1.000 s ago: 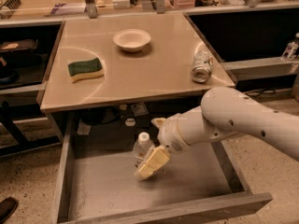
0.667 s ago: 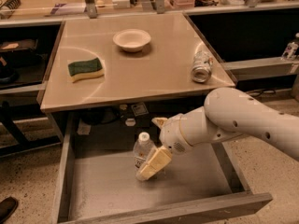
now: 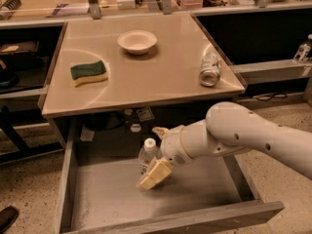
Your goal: Pick blue plastic bottle from top drawer and place on counter
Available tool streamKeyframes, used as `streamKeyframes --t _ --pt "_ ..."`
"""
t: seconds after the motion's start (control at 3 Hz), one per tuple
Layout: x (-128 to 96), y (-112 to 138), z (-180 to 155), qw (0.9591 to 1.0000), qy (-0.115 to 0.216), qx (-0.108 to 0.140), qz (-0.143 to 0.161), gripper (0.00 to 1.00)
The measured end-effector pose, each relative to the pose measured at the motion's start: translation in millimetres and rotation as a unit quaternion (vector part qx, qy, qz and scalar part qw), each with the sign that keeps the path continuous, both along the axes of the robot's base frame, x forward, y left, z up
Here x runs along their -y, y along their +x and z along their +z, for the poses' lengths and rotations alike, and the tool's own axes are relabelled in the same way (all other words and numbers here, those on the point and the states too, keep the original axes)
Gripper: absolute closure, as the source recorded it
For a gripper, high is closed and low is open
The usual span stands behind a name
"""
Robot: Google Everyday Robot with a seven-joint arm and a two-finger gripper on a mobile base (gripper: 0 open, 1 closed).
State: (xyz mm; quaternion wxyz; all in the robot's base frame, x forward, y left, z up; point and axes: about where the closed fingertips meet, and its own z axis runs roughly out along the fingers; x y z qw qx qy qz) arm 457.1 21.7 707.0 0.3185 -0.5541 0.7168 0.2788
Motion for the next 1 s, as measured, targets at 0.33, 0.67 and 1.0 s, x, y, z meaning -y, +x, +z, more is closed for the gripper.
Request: streamKeyframes --t 0.33,0.67,1.0 --pt "-0.7 -0.1 -0.8 1.0 0.001 -0.002 0.001 0.0" --pt "-0.7 -0.1 -0.7 1.0 0.001 -0.002 0.001 0.19" --pt "-0.7 -0.1 -0.7 1.0 0.001 -0.002 0.001 0.42"
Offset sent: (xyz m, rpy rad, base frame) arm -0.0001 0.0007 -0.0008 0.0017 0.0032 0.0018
